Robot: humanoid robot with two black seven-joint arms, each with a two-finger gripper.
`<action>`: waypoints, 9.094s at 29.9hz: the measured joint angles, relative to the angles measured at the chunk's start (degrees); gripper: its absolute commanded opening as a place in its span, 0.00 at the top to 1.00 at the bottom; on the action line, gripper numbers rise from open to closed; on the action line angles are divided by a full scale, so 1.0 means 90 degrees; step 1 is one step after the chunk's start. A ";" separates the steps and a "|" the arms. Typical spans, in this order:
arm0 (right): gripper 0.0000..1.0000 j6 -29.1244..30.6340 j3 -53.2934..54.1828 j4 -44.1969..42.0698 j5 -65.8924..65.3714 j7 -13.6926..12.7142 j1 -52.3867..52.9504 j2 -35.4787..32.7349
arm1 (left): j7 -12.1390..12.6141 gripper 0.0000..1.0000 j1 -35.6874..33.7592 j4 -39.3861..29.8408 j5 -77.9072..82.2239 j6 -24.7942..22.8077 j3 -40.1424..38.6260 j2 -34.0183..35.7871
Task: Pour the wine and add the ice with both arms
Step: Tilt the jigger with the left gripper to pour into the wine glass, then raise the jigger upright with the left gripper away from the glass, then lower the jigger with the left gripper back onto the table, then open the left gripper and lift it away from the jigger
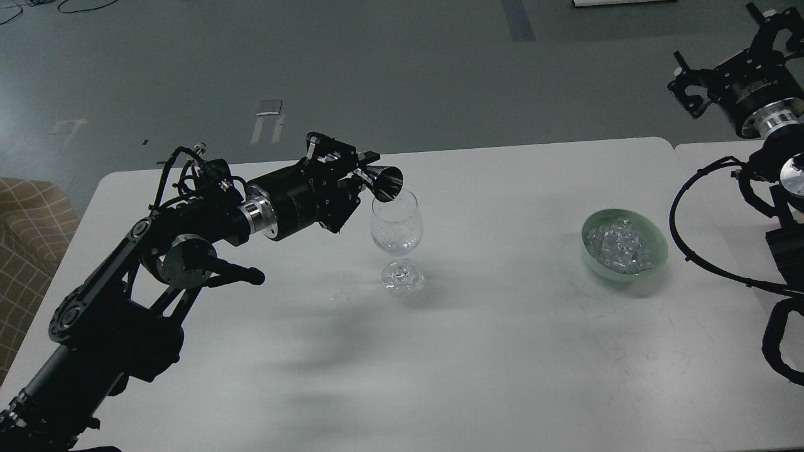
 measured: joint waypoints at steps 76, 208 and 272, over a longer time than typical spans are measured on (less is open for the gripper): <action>0.00 0.0059 0.0075 -0.0021 0.0000 0.0001 -0.0048 -0.0396 | 0.0000 1.00 -0.1372 -0.0876 0.2964 -0.0835 0.0359 0.0725; 0.00 -0.0567 -0.0947 0.0675 -0.0031 -0.0044 -0.0379 -0.0603 | 0.0000 0.06 0.1147 0.4842 -0.4701 0.0283 -0.4102 -0.0204; 0.00 -0.0264 -0.0876 0.1934 -0.0094 0.0016 -0.1039 -0.1850 | -0.0758 0.04 -0.1512 0.3273 -0.2883 0.0758 -0.1593 0.0970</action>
